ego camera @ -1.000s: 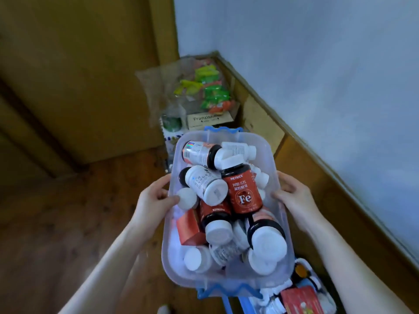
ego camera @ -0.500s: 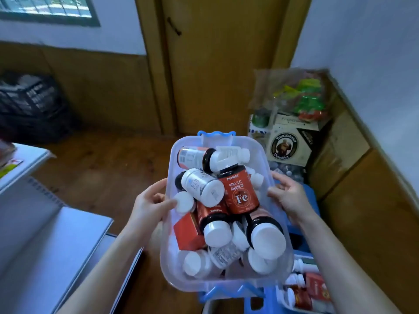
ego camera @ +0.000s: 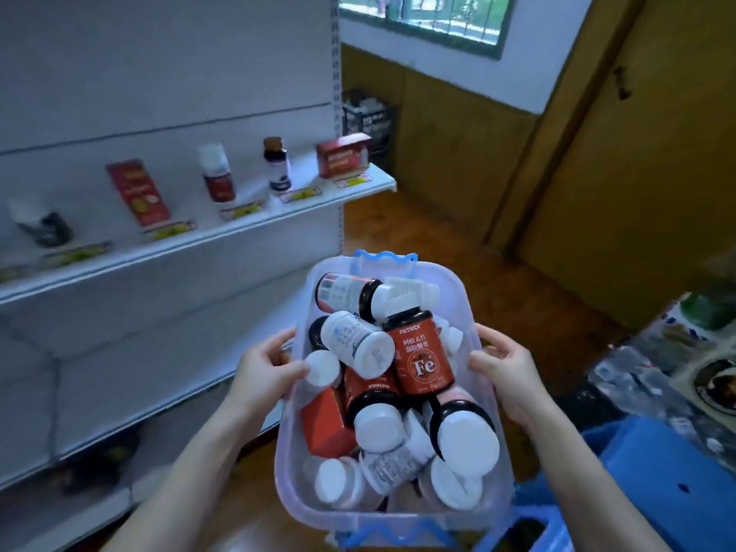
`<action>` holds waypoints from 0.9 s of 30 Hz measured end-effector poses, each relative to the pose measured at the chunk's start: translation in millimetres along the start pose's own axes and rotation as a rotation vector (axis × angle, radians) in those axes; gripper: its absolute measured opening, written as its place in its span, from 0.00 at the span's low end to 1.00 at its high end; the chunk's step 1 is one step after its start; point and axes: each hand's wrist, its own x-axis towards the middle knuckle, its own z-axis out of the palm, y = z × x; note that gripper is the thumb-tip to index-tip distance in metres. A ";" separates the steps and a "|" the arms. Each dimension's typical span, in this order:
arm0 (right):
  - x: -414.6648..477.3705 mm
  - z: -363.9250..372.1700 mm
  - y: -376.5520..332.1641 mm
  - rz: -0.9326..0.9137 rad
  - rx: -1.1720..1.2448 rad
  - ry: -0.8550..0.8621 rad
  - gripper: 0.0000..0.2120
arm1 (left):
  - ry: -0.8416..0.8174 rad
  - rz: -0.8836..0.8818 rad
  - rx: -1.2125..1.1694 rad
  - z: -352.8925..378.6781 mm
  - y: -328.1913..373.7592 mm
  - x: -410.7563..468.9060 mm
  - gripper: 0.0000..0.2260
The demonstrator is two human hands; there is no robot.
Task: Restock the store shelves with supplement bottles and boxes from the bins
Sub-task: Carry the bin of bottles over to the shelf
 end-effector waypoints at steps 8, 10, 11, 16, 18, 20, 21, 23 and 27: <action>-14.0 97.7 -7.1 0.000 -0.083 -0.320 0.21 | 0.403 0.038 -0.019 -88.0 -32.9 -89.6 0.26; -21.3 128.9 -6.0 -0.014 -0.135 -0.379 0.23 | 0.475 0.042 -0.042 -114.5 -42.3 -109.6 0.26; -25.6 145.6 -4.6 -0.019 -0.161 -0.412 0.24 | 0.507 0.042 -0.054 -128.1 -46.5 -120.3 0.26; -61.4 239.2 -3.3 -0.036 -0.237 -0.616 0.24 | 0.679 0.067 -0.130 -196.4 -63.9 -177.2 0.23; -82.6 285.6 -0.6 -0.043 -0.246 -0.681 0.25 | 0.746 0.052 -0.149 -231.4 -74.5 -201.2 0.25; -105.5 329.1 3.5 -0.056 -0.263 -0.733 0.25 | 0.820 0.021 -0.144 -266.1 -84.1 -222.8 0.23; -119.9 354.5 7.8 -0.054 -0.273 -0.761 0.25 | 0.860 0.008 -0.143 -286.7 -89.6 -236.2 0.24; -148.6 401.6 14.6 -0.053 -0.282 -0.796 0.24 | 0.915 0.008 -0.140 -327.6 -98.9 -259.5 0.24; -201.5 486.8 28.3 -0.049 -0.309 -0.873 0.24 | 1.001 -0.037 -0.128 -404.2 -115.0 -299.9 0.24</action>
